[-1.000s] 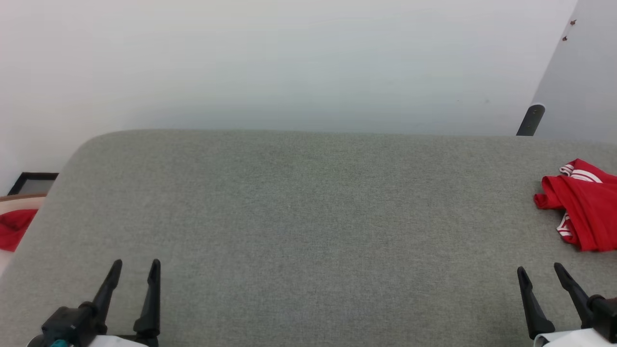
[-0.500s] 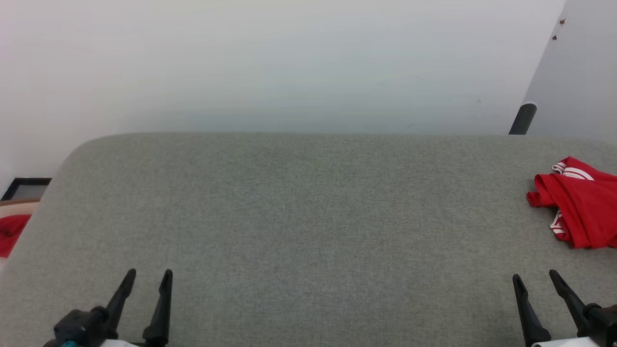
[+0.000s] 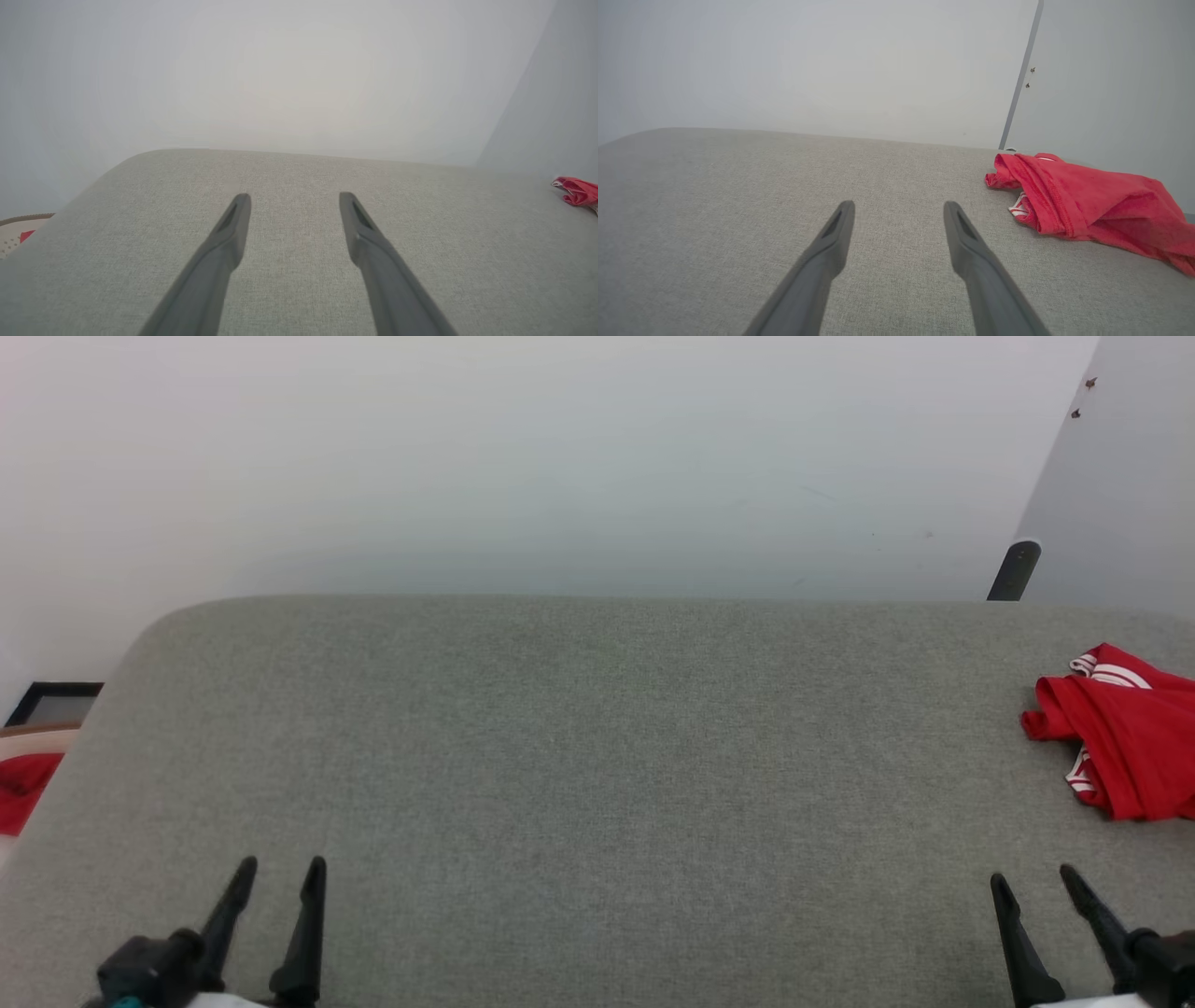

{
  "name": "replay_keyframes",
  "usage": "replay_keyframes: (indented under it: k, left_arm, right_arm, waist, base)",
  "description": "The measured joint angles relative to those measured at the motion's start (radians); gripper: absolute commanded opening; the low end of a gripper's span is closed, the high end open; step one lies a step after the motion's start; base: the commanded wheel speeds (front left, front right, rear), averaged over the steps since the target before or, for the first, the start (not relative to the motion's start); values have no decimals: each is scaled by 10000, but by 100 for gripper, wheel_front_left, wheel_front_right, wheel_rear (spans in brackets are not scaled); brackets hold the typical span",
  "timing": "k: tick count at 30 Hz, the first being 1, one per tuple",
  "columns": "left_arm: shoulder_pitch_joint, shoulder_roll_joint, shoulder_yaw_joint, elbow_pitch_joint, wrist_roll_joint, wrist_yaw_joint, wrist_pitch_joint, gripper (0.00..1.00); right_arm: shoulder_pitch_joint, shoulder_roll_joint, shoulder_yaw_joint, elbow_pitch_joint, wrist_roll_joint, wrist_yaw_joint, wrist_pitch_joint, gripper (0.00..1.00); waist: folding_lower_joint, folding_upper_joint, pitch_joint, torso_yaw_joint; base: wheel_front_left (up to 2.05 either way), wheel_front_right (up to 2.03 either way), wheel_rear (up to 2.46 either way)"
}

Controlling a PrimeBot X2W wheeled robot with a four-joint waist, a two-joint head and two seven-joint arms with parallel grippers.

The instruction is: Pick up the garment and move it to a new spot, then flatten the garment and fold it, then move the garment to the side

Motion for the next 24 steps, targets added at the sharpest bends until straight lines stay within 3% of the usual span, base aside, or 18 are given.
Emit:
replay_keyframes:
  k: [1, 8, 24]
  left_arm:
    - [20, -27, -4, 54, -8, 0, -2, 0]
    - [430, -554, -188, 612, -151, 0, 90, 0]
    - [170, -991, 171, 614, -2569, 0, 861, 0]
  right_arm:
    - [13, 25, 0, 56, -8, 0, 0, 0]
    - [309, 380, 61, 619, 113, 2, 127, 0]
    - [65, 727, -240, 577, 2940, 0, 819, 0]
  waist:
    - [0, 0, -2, 0]
    - [0, 0, 5, -7]
    - [0, 0, 78, -80]
  base:
    - [0, 0, 0]
    - [0, 0, 0]
    - [0, 0, 0]
